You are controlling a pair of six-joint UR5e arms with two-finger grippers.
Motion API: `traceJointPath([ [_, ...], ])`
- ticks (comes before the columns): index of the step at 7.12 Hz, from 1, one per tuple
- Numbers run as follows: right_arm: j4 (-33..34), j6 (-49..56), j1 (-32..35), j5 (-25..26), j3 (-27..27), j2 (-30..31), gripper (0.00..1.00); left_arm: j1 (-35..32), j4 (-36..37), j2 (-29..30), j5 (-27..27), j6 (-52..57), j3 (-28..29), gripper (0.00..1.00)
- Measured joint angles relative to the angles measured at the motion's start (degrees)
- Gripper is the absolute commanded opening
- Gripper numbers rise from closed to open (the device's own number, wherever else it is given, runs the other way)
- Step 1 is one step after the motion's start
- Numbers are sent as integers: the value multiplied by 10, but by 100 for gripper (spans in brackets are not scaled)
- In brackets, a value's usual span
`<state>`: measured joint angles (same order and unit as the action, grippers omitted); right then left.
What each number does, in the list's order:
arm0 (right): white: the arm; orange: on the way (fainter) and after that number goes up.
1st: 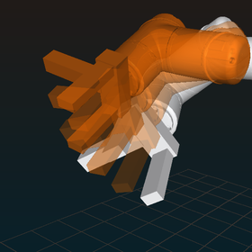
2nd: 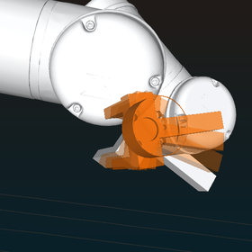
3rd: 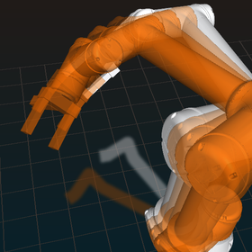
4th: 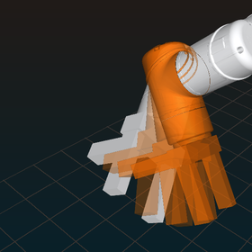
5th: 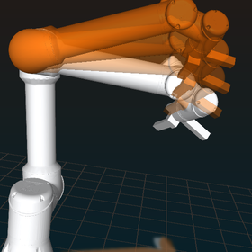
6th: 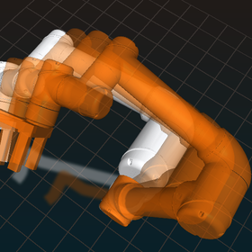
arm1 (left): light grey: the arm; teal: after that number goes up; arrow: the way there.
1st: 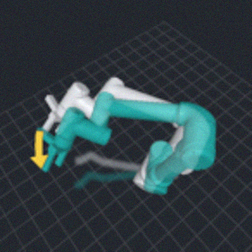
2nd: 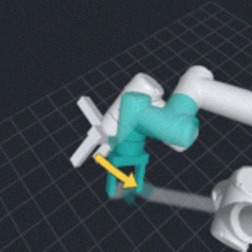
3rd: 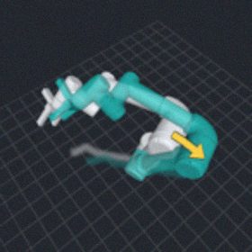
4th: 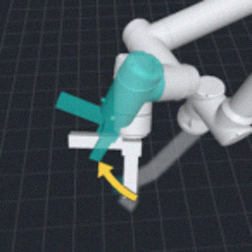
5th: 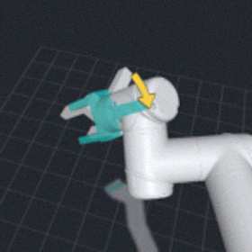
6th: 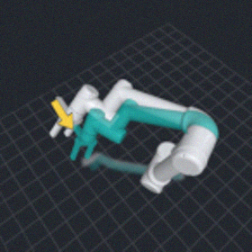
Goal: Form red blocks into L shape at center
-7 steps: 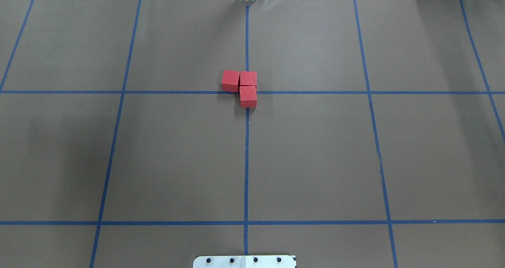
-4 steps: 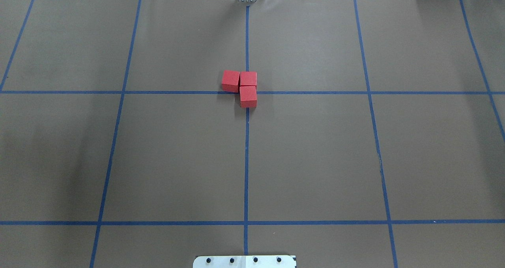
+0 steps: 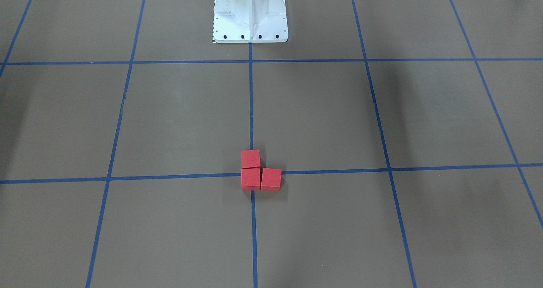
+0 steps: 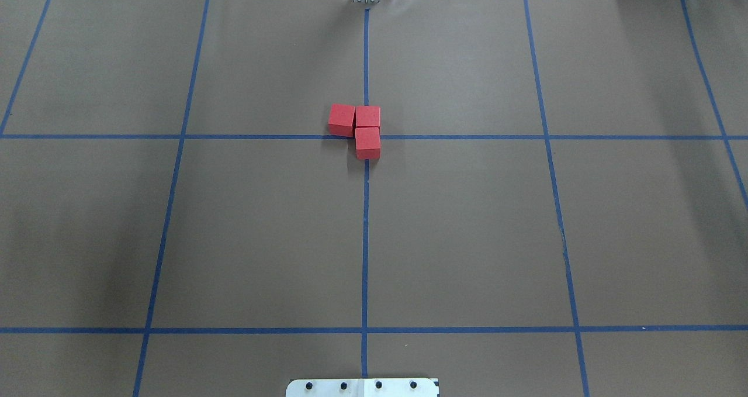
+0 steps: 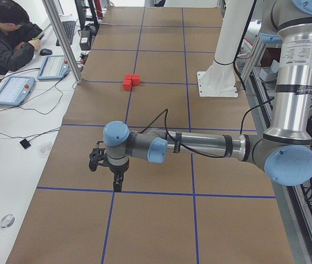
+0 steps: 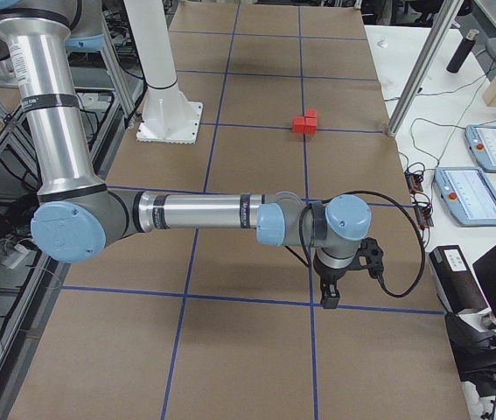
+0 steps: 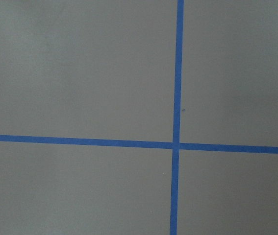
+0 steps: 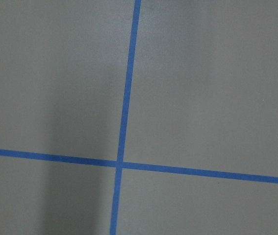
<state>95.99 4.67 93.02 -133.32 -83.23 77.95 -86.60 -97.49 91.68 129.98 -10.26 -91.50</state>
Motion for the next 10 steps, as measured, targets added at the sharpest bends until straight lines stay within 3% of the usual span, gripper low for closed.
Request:
traceJointPath([
  [7, 21, 0, -4, -28, -11, 38, 99, -17, 19, -30, -6, 39, -21, 100],
  [10, -77, -33, -16, -30, -14, 79, 99, -18, 19, -37, -6, 39, -23, 100],
])
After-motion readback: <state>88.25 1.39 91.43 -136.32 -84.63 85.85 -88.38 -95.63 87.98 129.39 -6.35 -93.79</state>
